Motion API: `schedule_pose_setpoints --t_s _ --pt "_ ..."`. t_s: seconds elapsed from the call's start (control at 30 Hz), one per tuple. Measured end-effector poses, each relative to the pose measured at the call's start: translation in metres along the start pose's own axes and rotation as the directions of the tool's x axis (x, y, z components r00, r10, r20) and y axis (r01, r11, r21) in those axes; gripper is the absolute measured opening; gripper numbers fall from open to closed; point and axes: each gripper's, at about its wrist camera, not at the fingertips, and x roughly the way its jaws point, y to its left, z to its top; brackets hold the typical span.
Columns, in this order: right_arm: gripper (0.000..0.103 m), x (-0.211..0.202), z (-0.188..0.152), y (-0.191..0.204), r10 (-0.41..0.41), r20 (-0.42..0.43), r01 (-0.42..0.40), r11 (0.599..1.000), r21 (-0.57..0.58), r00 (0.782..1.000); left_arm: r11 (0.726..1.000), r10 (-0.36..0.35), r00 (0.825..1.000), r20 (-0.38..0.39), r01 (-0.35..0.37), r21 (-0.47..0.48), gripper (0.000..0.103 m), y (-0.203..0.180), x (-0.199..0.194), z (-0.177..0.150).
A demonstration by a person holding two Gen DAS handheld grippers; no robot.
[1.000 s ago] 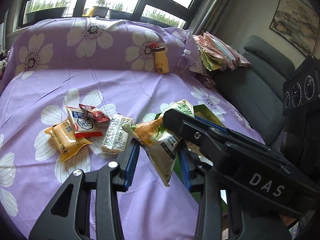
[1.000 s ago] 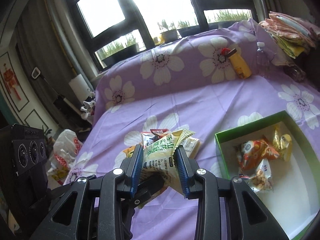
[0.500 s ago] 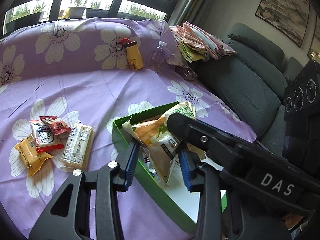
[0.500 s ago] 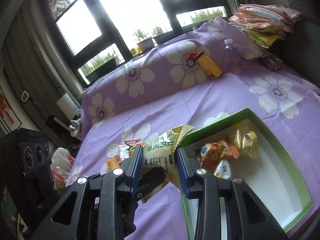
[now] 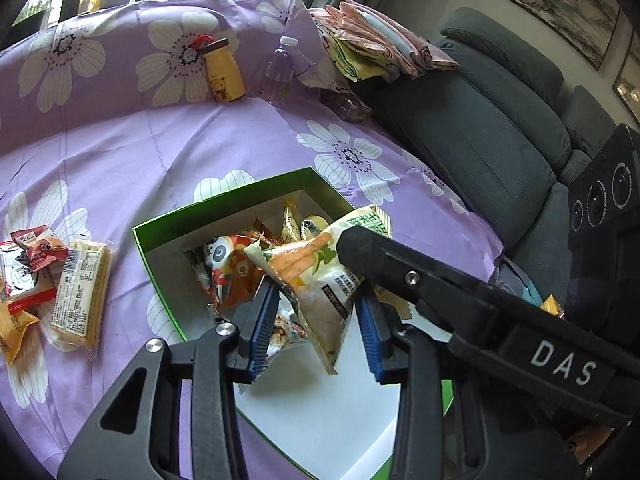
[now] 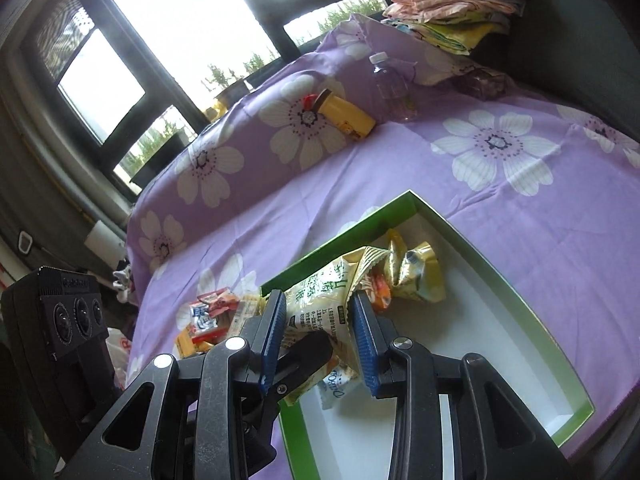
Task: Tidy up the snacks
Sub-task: 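Carry the white-and-green bag with the right tool over the green box, then lower the white-and-green bag into the green box and open the right tool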
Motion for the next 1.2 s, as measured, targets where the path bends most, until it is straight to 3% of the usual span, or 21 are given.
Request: schedule_pose_setpoints --t_s 0.5,1.2 --pt "0.039 0.016 -0.001 -0.043 -0.076 -0.101 0.086 0.99 0.107 0.992 1.0 0.007 0.993 -0.12 -0.007 0.008 0.037 -0.016 0.048 -0.007" --pt "0.041 0.041 -0.008 -0.067 -0.128 -0.219 0.164 0.974 0.156 0.967 0.999 -0.015 0.972 -0.234 0.004 -0.048 0.038 -0.008 0.077 -0.014"
